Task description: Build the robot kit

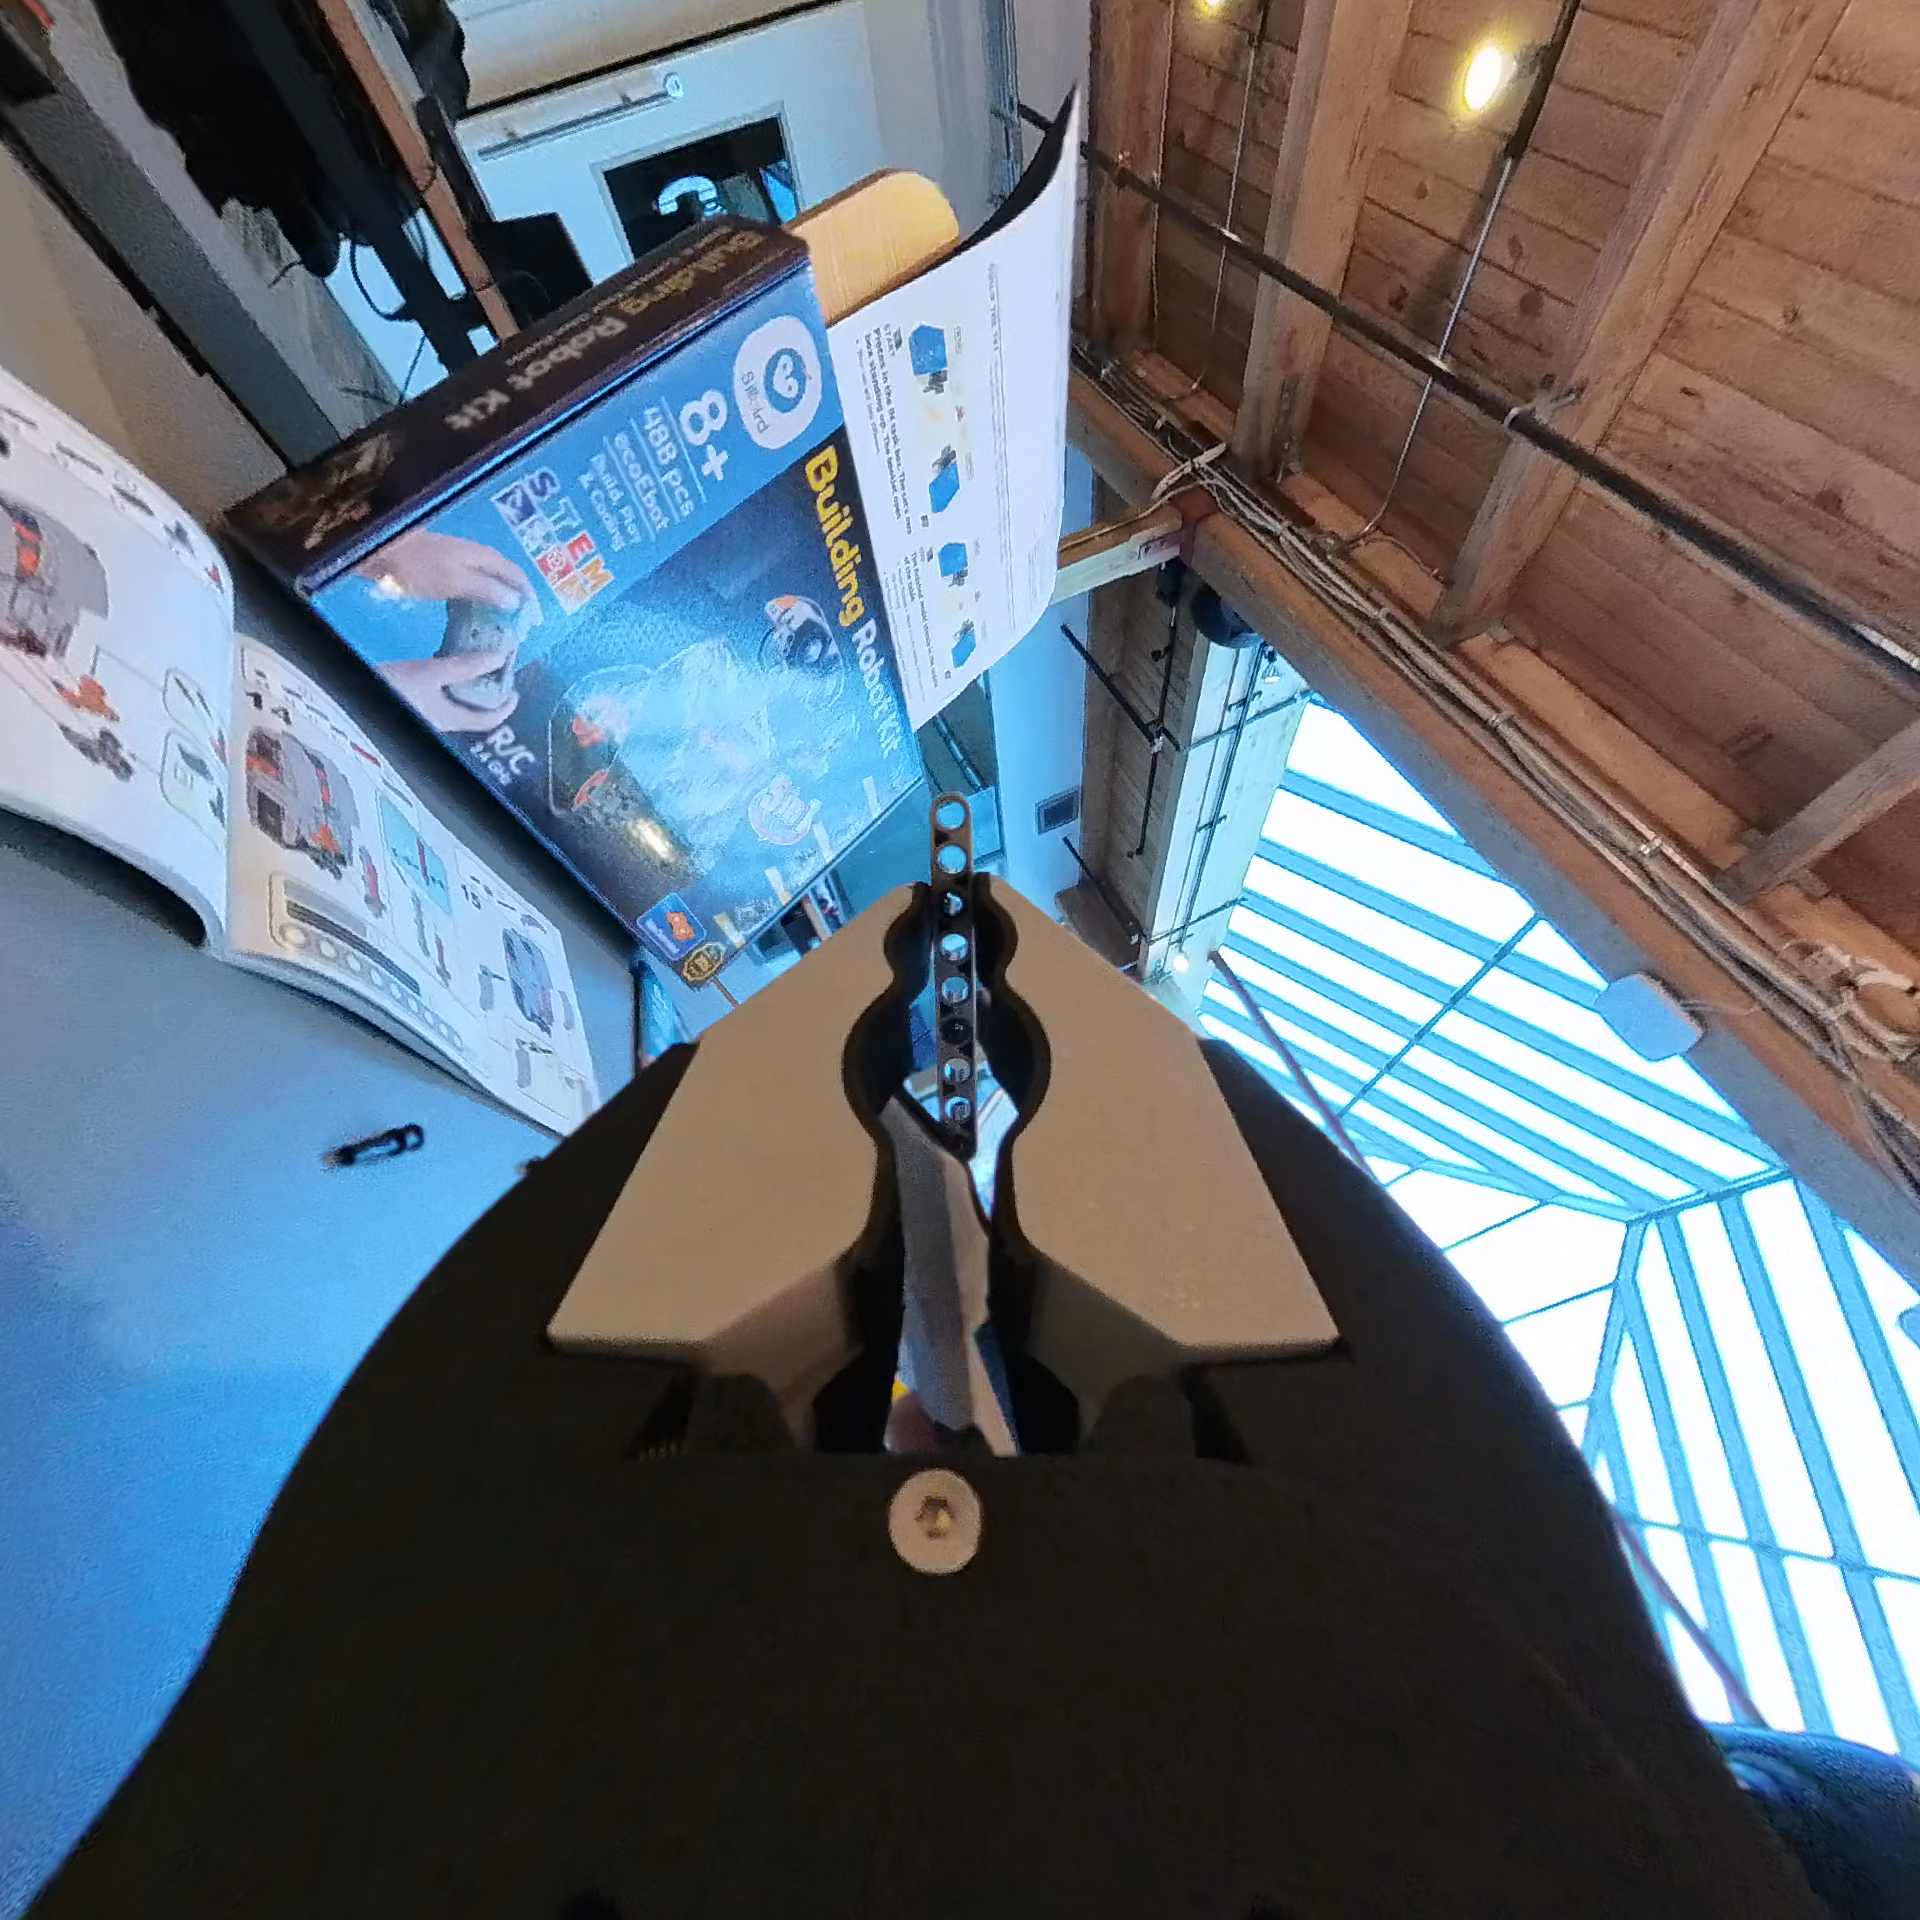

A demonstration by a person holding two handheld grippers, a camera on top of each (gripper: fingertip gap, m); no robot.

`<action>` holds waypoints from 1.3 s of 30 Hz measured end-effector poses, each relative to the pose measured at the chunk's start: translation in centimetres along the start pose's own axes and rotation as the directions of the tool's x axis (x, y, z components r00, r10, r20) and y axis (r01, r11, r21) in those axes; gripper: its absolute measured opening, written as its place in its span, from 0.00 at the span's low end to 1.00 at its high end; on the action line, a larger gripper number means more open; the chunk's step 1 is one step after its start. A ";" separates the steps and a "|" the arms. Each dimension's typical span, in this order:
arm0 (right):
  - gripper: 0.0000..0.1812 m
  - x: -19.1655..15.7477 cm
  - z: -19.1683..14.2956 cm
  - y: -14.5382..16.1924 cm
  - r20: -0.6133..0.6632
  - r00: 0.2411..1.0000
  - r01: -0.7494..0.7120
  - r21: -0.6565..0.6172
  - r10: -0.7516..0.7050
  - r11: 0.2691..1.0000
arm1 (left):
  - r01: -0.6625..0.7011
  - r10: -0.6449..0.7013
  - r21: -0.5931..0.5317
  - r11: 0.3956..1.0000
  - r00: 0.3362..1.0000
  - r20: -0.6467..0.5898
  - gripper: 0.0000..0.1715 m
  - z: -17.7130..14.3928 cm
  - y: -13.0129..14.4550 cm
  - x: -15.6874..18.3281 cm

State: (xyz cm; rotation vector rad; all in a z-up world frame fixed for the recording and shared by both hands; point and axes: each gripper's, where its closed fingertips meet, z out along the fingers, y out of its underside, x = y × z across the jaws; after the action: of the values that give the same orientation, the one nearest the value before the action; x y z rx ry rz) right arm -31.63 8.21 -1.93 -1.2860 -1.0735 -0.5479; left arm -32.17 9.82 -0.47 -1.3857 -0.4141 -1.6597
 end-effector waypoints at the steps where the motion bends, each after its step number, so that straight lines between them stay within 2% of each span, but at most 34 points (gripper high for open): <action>1: 0.12 -0.1 0.0 0.3 -0.007 0.999 0.031 -0.017 -0.031 0.999 | 0.022 -0.022 -0.003 1.000 1.000 0.003 0.02 -0.1 0.2 -0.1; 5: 0.07 -0.3 -0.4 0.2 -0.038 0.997 0.075 0.009 -0.075 0.997 | 0.105 -0.105 -0.005 0.994 0.994 0.019 0.02 -0.9 0.7 -0.8; 10: 0.07 -2.7 -0.6 -0.7 -0.025 0.991 0.134 0.030 -0.133 0.991 | 0.137 -0.138 0.013 0.990 0.987 0.082 0.02 -2.3 0.4 -2.6; 12: 0.02 -3.4 -0.4 -1.0 0.004 0.989 0.146 0.040 -0.146 0.988 | 0.133 -0.134 0.016 0.991 0.986 0.099 0.02 -2.3 0.4 -3.1; 15: 0.00 -3.5 -0.3 -1.1 0.060 0.990 0.126 0.057 -0.129 0.990 | 0.151 -0.153 0.030 0.988 0.983 0.098 0.02 -2.5 0.2 -3.3; 17: 0.00 -3.3 -0.2 -0.9 0.077 0.991 0.107 0.063 -0.112 0.992 | 0.168 -0.171 0.037 0.985 0.981 0.092 0.02 -2.6 0.2 -3.3; 21: 0.03 -3.5 0.3 -0.6 0.062 0.981 0.182 0.053 -0.186 0.982 | 0.158 -0.165 0.064 0.985 0.980 0.115 0.02 -2.6 0.0 -3.9; 26: 0.11 -3.3 0.4 -0.2 0.027 0.973 0.225 0.063 -0.227 0.972 | 0.232 -0.239 0.077 0.970 0.964 0.118 0.02 -2.8 0.5 -5.0; 39: 0.09 -4.2 0.7 0.9 0.051 0.962 0.267 0.039 -0.268 0.963 | 0.257 -0.262 0.062 0.964 0.958 0.117 0.02 -1.9 0.5 -5.3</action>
State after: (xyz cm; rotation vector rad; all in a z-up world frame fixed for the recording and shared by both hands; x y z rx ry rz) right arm -32.96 8.15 -6.02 -1.1409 -1.3090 -0.6979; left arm -33.11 10.41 -6.05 -1.4527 -0.7294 -1.7651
